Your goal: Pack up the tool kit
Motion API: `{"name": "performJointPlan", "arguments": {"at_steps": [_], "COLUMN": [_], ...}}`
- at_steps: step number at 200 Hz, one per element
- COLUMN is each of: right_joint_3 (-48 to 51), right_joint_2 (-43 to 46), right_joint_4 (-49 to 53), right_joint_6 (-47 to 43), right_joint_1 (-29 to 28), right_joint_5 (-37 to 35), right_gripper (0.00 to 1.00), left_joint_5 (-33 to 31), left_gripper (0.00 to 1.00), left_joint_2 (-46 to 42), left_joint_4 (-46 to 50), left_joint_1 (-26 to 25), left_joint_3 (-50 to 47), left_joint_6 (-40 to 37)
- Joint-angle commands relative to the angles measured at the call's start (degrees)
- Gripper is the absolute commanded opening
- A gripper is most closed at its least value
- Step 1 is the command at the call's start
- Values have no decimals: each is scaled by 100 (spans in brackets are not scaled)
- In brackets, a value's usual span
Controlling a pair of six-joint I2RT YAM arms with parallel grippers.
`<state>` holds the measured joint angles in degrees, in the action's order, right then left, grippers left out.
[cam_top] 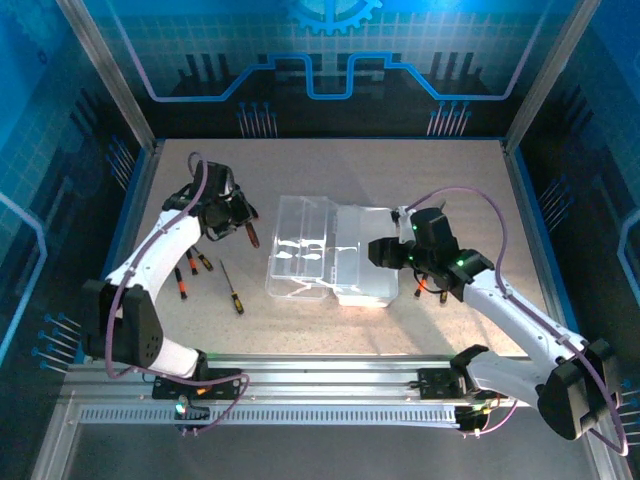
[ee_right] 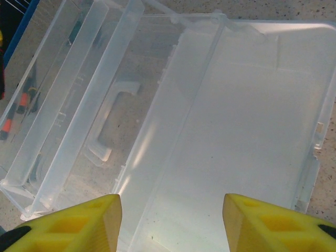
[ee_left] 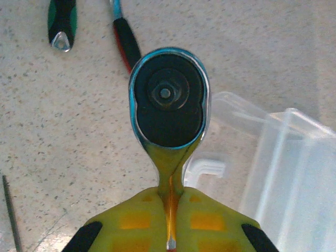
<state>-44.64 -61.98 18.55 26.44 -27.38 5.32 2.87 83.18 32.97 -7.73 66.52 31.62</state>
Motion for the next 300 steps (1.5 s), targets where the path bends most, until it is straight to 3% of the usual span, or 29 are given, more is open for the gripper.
{"name": "performJointPlan", "arguments": {"at_steps": [1, 51, 101, 149, 204, 252, 286, 291, 300], "right_joint_3": [-188, -538, -1633, -2303, -2517, -2291, -1912, -1854, -1696], "right_joint_2": [-33, -492, -1572, -2558, -3014, -2900, -2568, -2481, -2284], "right_joint_4": [-105, -560, -978, -1261, -1339, -1640, -1702, -1662, -1593], "right_joint_6": [-109, -291, -408, 70, 372, 714, 768, 720, 673], "right_joint_1": [-99, -633, -1266, -1393, -1398, -1396, -1360, -1348, -1323], "right_joint_5": [152, 709, 1102, 1384, 1392, 1094, 845, 829, 727], "right_gripper": [54, 61, 71, 70, 51, 17, 13, 13, 13], "left_joint_5": [30, 250, 473, 487, 658, 825, 447, 272, -18], "left_gripper": [0, 0, 0, 0, 0, 0, 72, 90, 99], "left_joint_2": [-331, -405, -346, -338, -339, -352, -771, -911, -1197], "left_joint_4": [180, 75, -335, -664, -1017, -1139, -725, -576, -418], "left_joint_1": [-141, -763, -1409, -1727, -1767, -1774, -1716, -1703, -1686], "left_joint_3": [348, 702, 681, 560, 308, 214, 437, 483, 482], "left_joint_6": [99, 399, 848, 1098, 1303, 1281, 778, 660, 434]}}
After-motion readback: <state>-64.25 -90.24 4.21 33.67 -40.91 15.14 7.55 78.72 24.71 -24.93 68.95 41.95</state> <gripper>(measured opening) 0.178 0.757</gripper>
